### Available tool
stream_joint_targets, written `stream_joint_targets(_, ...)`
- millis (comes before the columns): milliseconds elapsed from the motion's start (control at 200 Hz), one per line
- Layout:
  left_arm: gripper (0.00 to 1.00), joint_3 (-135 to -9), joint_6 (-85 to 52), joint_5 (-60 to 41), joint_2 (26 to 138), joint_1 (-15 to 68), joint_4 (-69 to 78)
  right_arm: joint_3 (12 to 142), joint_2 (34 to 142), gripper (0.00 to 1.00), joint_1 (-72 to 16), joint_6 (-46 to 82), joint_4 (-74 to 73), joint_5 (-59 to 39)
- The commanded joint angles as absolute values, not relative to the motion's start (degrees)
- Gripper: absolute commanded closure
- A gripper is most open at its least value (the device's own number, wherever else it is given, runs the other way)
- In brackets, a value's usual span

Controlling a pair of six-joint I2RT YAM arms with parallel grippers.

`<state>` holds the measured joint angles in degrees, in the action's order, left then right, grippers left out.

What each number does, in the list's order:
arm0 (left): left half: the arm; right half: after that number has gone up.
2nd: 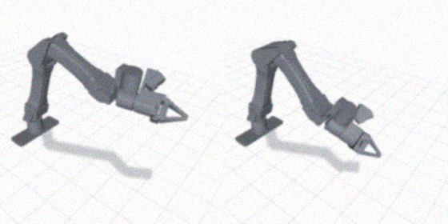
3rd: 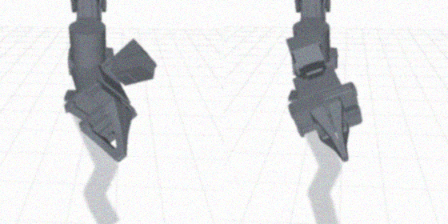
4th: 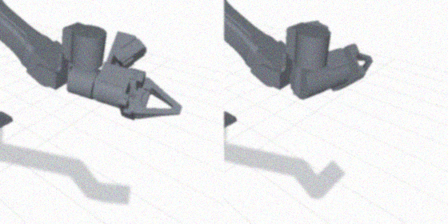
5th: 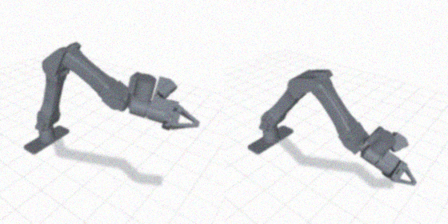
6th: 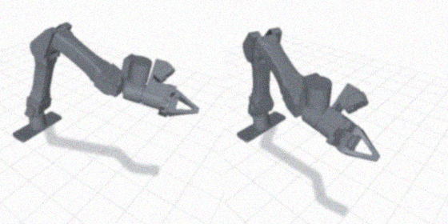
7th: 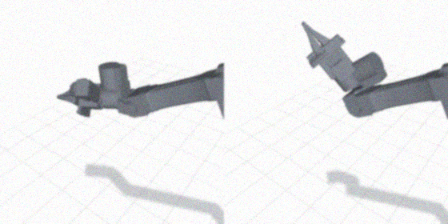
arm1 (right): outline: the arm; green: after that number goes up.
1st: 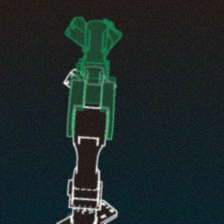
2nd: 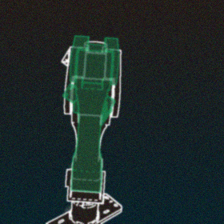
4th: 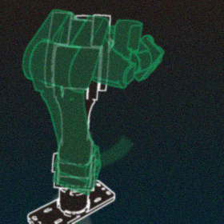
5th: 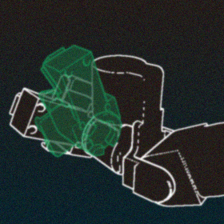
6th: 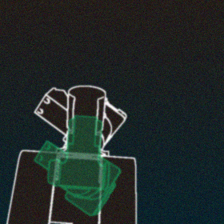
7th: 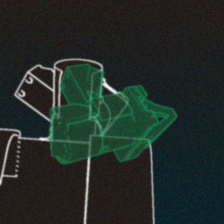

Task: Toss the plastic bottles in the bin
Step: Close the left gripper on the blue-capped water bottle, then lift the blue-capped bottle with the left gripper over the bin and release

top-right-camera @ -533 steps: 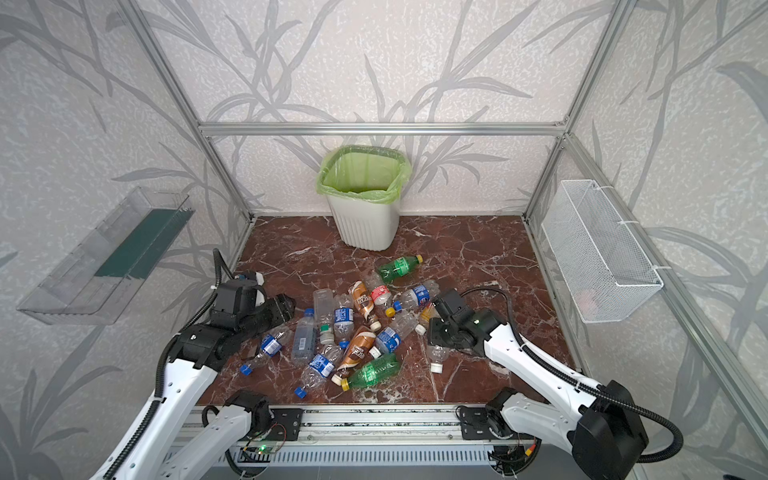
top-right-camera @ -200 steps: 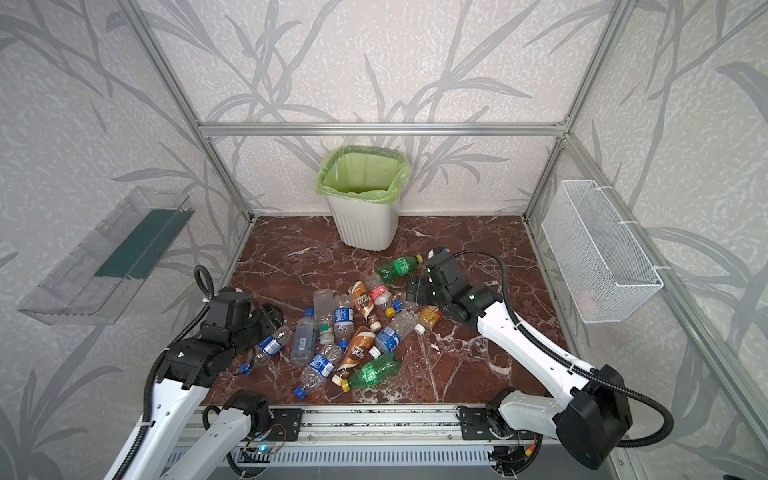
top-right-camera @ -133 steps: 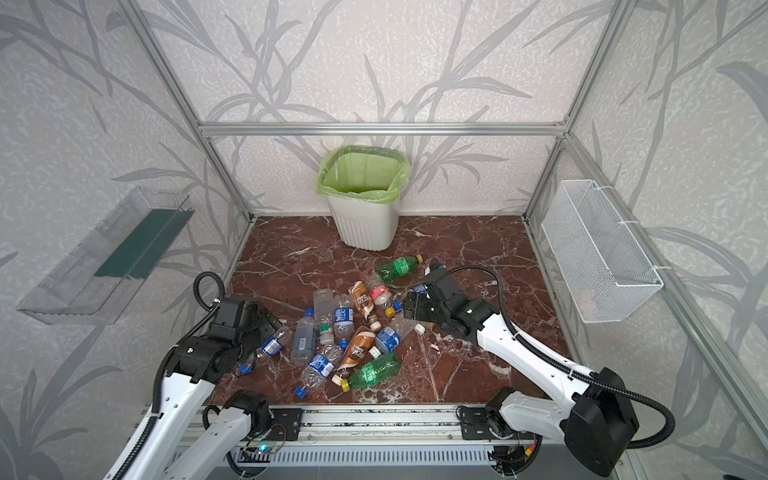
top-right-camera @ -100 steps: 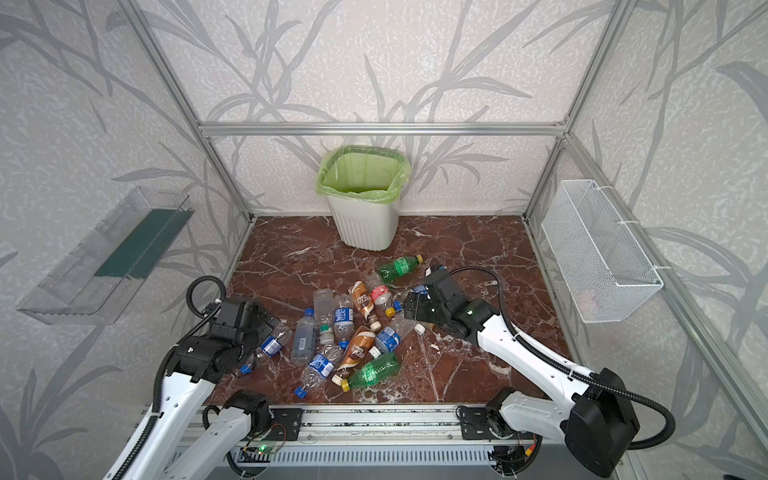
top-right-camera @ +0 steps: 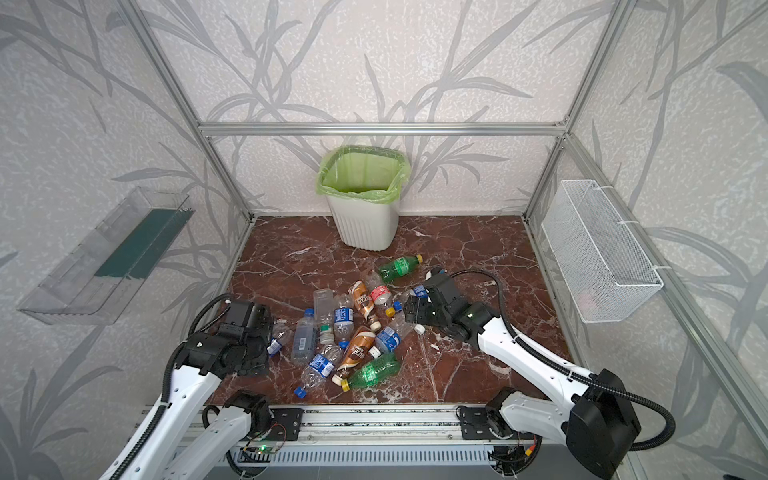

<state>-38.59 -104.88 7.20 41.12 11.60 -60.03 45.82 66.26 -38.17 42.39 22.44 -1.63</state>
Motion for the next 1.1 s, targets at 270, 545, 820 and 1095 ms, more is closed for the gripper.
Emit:
stream_joint_targets(270,0.06,-34.60,-114.89,4.77,45.41,3.90,-53.76,44.96,65.28,0.16,-38.38,40.22,22.24,-1.59)
stream_joint_targets(545,0.05,-31.82,-107.90,-2.37,51.91,-4.43,-44.98,45.05,66.09,0.16,-37.92,39.45,22.33,-1.56)
stream_joint_targets(820,0.17,-30.87,-94.31,-10.72,62.07,-13.21,-33.87,45.11,66.14,0.16,-37.77,38.88,22.81,-2.26)
stream_joint_targets(1095,0.48,-43.35,-68.95,-18.86,75.81,-16.94,-43.59,45.18,64.89,0.16,-37.71,39.11,23.71,-1.50)
